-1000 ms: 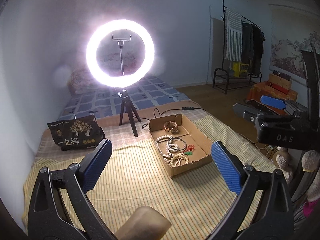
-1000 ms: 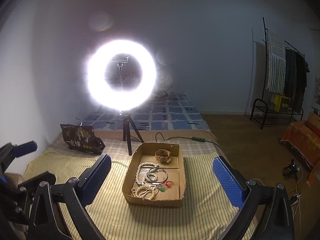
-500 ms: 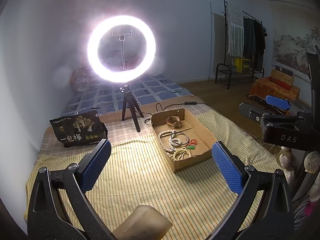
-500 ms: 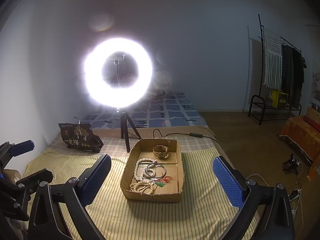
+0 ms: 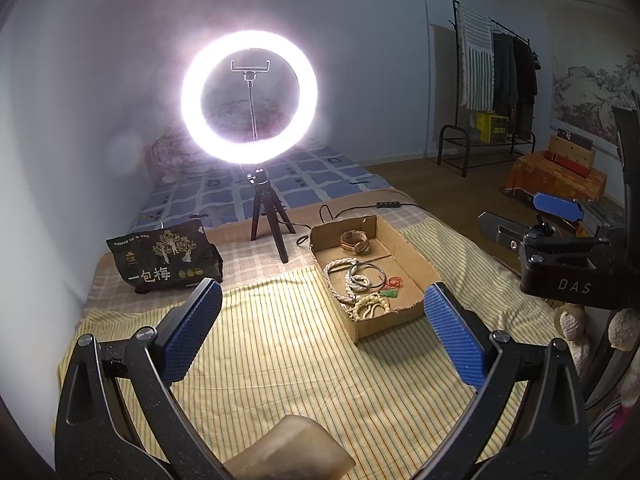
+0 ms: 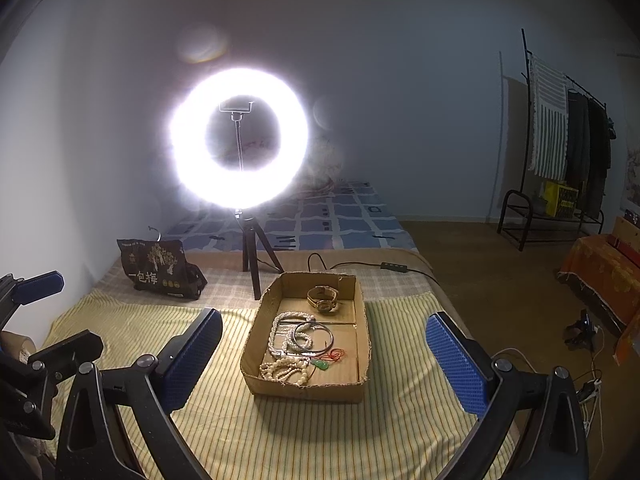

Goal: Organize jewelry

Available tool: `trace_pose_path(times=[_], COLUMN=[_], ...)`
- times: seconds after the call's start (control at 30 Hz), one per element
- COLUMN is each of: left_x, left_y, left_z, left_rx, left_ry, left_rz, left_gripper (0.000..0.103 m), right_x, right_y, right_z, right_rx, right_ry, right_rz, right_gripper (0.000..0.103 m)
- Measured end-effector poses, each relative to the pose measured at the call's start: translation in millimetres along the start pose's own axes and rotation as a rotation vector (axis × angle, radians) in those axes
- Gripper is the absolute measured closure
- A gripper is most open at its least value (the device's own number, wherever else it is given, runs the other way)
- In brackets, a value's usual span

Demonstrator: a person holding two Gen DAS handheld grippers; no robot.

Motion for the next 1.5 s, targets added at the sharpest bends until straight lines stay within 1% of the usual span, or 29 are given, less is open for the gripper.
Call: trace_pose_path(times=[1.27, 1.5], left_x=[1.1, 2.7], left_y=[0.4, 1.5], left_z=[0.2, 0.4], left_rx=[0.0, 0.009], left_ry=[0.005, 0.002], left_rz=[-0.002, 0.011], left_gripper=[0.0, 0.0], right_x=[-3.9, -5.2], right_y=[-2.5, -4.4], right_z=[-2.8, -4.7], right_rx=[0.01, 0.015], right_ry=[0.014, 0.019], right_rz=[-0.014, -0.022], right_gripper=[0.0, 0.0])
Point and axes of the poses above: each gripper's, at about its wrist camera, not at the fingertips, and y roughly against the way its jaws point, z to its right, x to its top, the point moved 5 cm from there along -y, roughly the way its jaws point, and after that the axes turned 14 degrees about -x, right-handed, at the moved point
